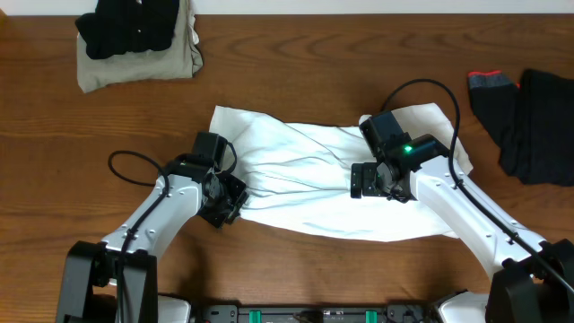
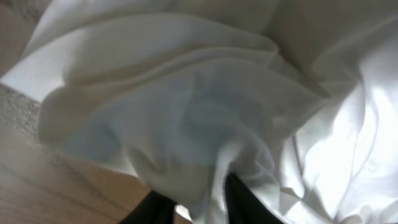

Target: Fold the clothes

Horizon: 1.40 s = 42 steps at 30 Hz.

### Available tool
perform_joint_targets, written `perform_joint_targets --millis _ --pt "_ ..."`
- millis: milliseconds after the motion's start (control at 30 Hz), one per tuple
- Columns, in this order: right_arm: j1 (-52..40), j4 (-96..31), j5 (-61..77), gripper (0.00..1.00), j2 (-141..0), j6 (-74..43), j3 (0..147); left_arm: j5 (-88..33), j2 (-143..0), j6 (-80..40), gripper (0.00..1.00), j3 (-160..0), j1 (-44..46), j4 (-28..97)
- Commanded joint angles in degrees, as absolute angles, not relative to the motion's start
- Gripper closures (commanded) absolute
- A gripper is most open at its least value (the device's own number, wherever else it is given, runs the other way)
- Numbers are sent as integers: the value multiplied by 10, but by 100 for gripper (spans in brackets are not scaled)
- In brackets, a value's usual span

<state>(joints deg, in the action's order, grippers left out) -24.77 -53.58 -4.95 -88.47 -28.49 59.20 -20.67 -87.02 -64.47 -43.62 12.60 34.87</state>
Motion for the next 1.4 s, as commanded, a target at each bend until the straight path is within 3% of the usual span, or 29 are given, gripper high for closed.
perform_joint_targets --millis 0,100,300,667,1000,1133,1267,1367 --pt "-244 -536 -56 1 -887 -291 599 -204 -873 -641 76 -433 127 350" --pt "-244 -536 -56 1 -887 -291 599 -208 -872 -641 79 -434 127 351" --pt "-244 -533 -56 1 -888 -291 599 -238 -872 -632 93 -449 127 350" --pt "-244 -527 -55 1 -888 -300 599 -258 -851 -627 94 -465 125 347" --pt "-245 -515 -33 8 -888 -300 583 -48 -850 -606 94 -465 122 350" --pt "-248 -513 -21 18 -888 -300 578 8 -850 -600 92 -465 122 350" --pt "-261 -492 3 33 -888 -299 566 12 -850 -585 77 -465 122 343" --pt "-276 -468 36 43 -888 -291 552 11 -850 -585 74 -465 122 344"
